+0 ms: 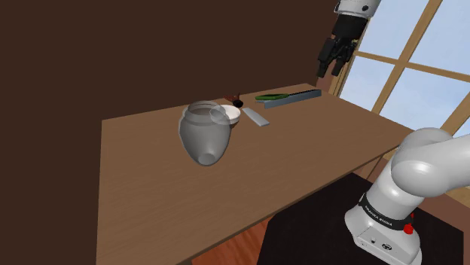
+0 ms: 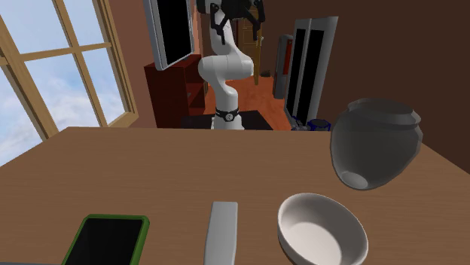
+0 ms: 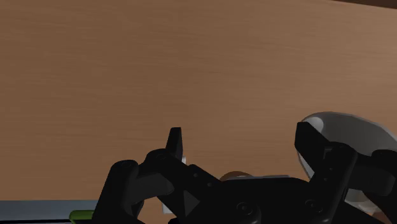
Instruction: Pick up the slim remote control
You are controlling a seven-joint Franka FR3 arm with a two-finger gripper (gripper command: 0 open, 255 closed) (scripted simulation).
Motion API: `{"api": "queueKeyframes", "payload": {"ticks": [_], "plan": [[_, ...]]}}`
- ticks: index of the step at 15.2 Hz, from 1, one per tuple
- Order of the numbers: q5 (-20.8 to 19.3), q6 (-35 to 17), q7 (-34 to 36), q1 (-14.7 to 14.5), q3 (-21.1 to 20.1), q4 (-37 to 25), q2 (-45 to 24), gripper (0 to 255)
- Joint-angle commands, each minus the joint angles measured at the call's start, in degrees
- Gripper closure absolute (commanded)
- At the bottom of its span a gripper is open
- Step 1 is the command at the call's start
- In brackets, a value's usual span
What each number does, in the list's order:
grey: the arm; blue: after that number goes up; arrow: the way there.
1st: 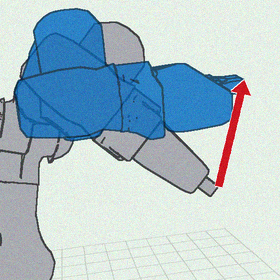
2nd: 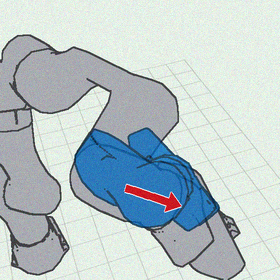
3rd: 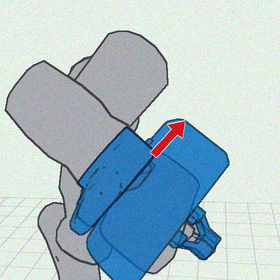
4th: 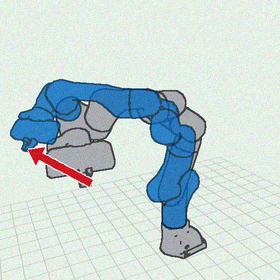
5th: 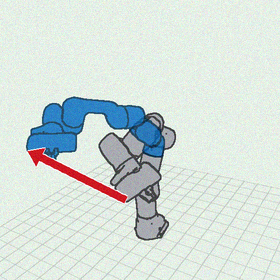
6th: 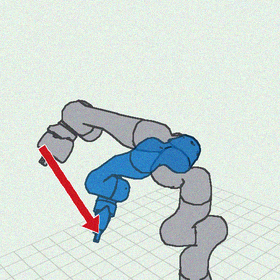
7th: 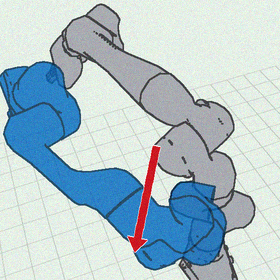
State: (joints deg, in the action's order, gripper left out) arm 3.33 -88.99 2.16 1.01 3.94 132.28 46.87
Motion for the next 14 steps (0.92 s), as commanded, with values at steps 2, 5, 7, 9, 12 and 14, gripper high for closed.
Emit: {"api": "queueKeyframes", "payload": {"ticks": [2,5,7,9,12,14], "plan": [[-0.15,-1.74,-0.07,0.07,0.07,0.33,-1.52,0],[-0.55,-6.85,-0.25,0.26,0.32,0.86,-6.44,0],[-0.78,-10.13,-0.36,0.37,0.51,0.83,-9.97,0],[-0.97,-13.28,-0.45,0.48,0.71,0.49,-13.69,0],[-1.21,-17.71,-0.57,0.61,1.07,-0.6,-19.54,0],[-1.3,-20.44,-0.65,0.7,1.32,-1.7,-23.59,0]]}}
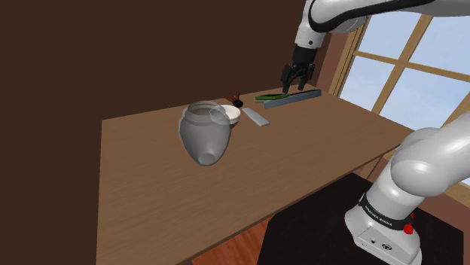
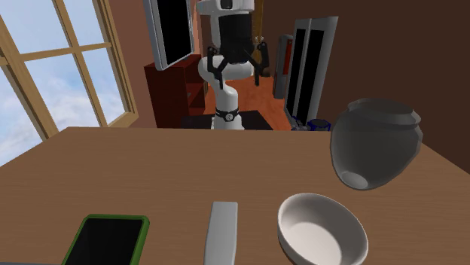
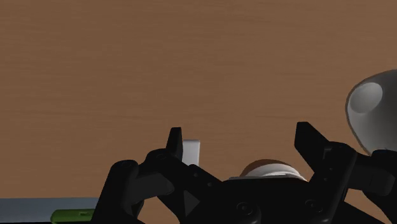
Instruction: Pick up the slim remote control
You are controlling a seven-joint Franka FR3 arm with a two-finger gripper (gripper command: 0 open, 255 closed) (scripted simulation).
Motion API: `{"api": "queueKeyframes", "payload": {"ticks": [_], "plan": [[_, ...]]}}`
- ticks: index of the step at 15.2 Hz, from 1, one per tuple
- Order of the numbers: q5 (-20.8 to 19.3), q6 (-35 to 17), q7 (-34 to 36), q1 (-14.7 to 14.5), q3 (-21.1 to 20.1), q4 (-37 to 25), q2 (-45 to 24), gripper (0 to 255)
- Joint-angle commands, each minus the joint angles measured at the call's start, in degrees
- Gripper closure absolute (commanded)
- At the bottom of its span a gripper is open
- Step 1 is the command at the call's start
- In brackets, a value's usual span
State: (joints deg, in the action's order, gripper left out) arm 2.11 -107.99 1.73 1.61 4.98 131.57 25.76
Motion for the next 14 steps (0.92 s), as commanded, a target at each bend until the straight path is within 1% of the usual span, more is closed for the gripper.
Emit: {"api": "queueKeyframes", "payload": {"ticks": [1,8,14], "plan": [[-0.11,-2.73,-0.27,0.16,0.41,-1.65,-4.56,0],[0.05,-10.16,-0.62,0.56,1.3,-8.35,-19.48,0],[0.67,-14.08,-0.93,1.17,1.92,-16.9,-32.65,0]]}}
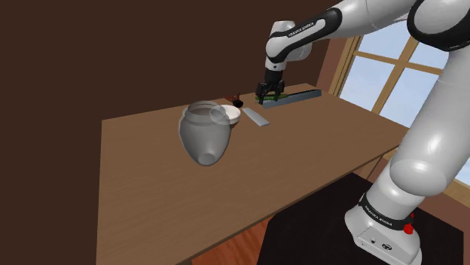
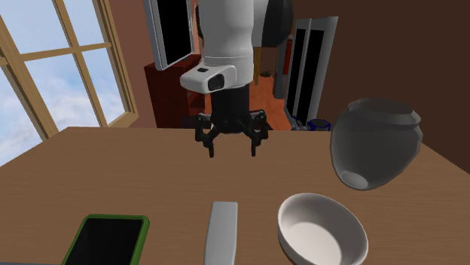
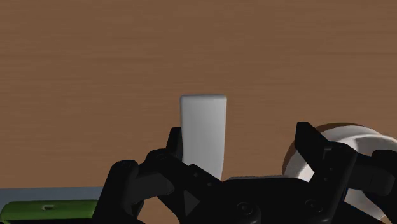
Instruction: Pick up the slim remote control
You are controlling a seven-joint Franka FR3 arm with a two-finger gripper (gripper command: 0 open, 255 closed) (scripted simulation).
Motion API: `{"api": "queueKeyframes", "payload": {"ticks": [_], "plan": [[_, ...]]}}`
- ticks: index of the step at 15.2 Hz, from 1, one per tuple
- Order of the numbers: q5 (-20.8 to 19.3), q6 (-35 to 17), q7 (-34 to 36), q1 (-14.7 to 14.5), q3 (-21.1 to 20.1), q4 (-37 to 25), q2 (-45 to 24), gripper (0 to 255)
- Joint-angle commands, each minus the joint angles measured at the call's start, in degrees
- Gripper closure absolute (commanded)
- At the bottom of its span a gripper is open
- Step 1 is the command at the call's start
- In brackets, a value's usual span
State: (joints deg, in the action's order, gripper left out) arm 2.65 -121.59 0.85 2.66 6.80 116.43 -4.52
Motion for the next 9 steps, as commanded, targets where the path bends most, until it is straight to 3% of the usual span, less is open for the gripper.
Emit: {"api": "queueKeyframes", "payload": {"ticks": [1,9], "plan": [[0.26,-0.9,-0.09,0.26,0.18,-3.45,-4.59,0],[1.3,-1.72,-0.15,1.83,0.58,-19.97,-22.85,0]]}}
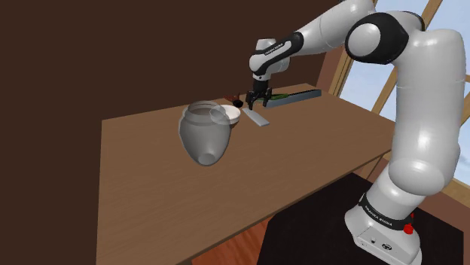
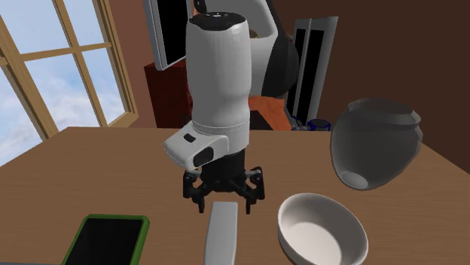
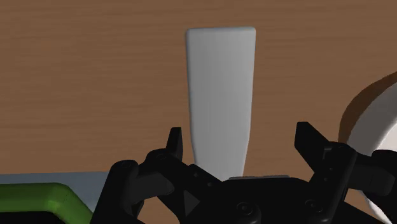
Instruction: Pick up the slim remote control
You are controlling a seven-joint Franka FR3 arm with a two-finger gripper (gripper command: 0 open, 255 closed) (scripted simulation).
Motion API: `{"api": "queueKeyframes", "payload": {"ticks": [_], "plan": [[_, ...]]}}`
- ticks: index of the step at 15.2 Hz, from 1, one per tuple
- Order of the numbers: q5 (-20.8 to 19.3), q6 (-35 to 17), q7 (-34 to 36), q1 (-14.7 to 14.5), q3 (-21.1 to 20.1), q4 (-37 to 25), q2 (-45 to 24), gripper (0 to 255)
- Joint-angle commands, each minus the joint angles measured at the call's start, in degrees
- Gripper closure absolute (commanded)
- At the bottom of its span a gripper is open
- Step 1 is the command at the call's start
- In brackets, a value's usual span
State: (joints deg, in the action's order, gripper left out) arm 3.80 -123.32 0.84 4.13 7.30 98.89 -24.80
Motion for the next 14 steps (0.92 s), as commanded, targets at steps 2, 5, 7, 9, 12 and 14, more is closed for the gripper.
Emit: {"api": "queueKeyframes", "payload": {"ticks": [2,5,7,9,12,14], "plan": [[0.37,0.58,-0.04,0.89,0.12,-7.59,-7.38,0],[0.49,-0.53,-0.09,0.97,0.05,-7.59,-8.51,0],[0.6,-1.65,-0.15,1.01,-0.03,-7.28,-9.32,0],[0.71,-2.77,-0.21,1.06,-0.1,-6.97,-10.14,0],[0.81,-3.62,-0.26,1.1,-0.17,-6.8,-10.83,0],[0.79,-3.65,-0.25,1.08,-0.16,-6.58,-10.64,255]]}}
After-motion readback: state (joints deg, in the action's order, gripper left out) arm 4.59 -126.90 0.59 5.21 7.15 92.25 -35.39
